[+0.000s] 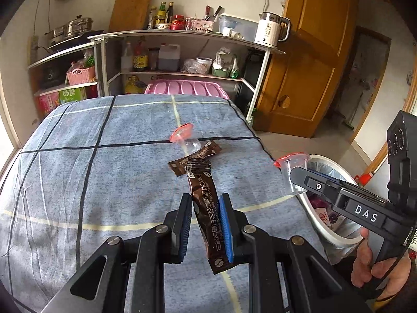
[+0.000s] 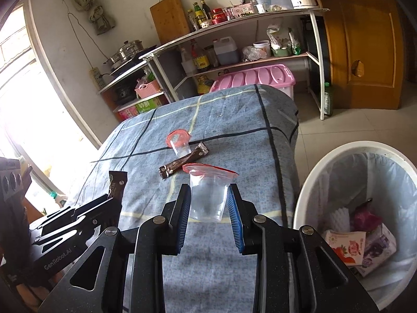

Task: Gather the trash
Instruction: 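Lift the cup and wrapper and carry them over the white bin, then open both grippers over the bin to drop the cup and wrapper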

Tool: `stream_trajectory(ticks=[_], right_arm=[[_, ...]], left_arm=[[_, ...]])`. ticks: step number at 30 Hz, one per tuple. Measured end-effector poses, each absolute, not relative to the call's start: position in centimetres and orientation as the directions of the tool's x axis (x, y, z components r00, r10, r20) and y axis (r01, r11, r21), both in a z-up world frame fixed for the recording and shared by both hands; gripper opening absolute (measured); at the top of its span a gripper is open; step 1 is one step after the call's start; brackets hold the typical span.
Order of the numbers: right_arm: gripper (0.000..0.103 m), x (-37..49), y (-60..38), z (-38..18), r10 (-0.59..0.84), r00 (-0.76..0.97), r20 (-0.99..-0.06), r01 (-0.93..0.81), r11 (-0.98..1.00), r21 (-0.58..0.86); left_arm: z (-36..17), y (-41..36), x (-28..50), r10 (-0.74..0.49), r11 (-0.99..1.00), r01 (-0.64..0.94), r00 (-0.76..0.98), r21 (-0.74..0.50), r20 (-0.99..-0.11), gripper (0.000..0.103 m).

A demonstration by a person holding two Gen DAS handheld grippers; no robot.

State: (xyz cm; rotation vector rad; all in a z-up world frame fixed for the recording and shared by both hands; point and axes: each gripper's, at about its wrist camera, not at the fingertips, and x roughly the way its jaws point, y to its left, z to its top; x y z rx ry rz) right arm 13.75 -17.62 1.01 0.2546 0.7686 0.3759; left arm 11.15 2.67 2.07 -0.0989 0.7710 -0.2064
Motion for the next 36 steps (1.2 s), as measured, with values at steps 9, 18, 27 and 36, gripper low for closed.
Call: stream_trajectory(ticks=[9,18,27,36], right_arm=[[0.030,11.6,-23.7,2.2,0.335,0.718,-0.610,-0.153,0.931,0.332],[0.030,9.9,-30.2,2.1,0.252,0.748,-0.615,-0.044,0.942,0.332],[0.030,9.6,-34.7,0.4,0.155,0.726,-0.670,0.054,0.958,0.280],[0.031,10.4,-36.9,-2.1,0.136,0.675,-0.725,0.098,0.958,0.270]], left_arm=[[2.8,-4.5,11.5,-0.295,0.950,0.282,0.678,-0.132,-0.673,0.022],[2.9,-11.5,11.6,-0.361,0.910,0.402,0.644,-0.103,-0.675,0.022],[1.5,-16.9,12.4,-0.408,0.874,0.469,0.571,-0.124,-0.712,0.022],[-0.9,-19.8,13.2,-0.420,0.864,0.479,0.509,-0.158,-0.751,0.022]])
